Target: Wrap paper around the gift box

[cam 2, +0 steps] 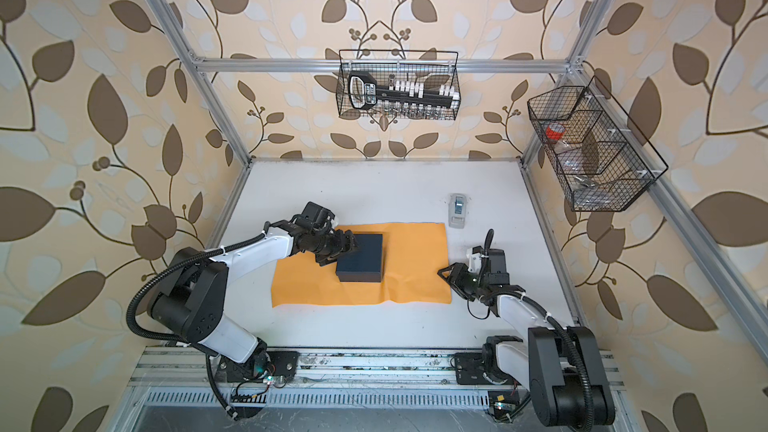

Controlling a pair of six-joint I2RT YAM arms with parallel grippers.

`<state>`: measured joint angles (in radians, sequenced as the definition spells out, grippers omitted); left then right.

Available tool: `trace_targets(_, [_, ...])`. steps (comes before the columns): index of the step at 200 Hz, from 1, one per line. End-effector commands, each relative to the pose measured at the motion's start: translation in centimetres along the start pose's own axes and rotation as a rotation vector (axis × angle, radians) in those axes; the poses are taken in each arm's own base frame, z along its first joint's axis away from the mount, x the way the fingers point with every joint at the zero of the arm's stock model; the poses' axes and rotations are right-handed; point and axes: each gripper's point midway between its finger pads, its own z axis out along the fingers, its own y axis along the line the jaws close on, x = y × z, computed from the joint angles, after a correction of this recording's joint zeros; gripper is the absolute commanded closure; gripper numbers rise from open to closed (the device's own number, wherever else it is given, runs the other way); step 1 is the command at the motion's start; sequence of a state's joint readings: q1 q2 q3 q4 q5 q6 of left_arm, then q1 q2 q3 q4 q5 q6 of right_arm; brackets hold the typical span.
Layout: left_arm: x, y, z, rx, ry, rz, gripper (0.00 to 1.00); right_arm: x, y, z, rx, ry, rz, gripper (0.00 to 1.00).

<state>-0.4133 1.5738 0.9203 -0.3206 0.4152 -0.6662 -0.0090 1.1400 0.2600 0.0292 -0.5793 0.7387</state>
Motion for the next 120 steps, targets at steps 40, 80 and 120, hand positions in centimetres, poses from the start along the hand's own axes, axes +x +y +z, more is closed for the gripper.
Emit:
trace_targets(40, [0.0, -0.9, -0.6, 0.029, -0.011, 0.011, 0.16, -0.4, 1.0, 0.0, -0.016, 0.024, -0.087, 0.54])
trace_targets(80, [0.1, -0.9, -0.4, 0.031, -0.008, 0.007, 0.16, -0.8, 0.6, 0.7, 0.023, 0.066, -0.101, 0.67])
trace_targets(120, [0.1, -0.9, -0.5, 0.032, -0.009, 0.008, 0.16, -0.8, 1.0, 0.9, -0.003, 0.067, -0.081, 0.74])
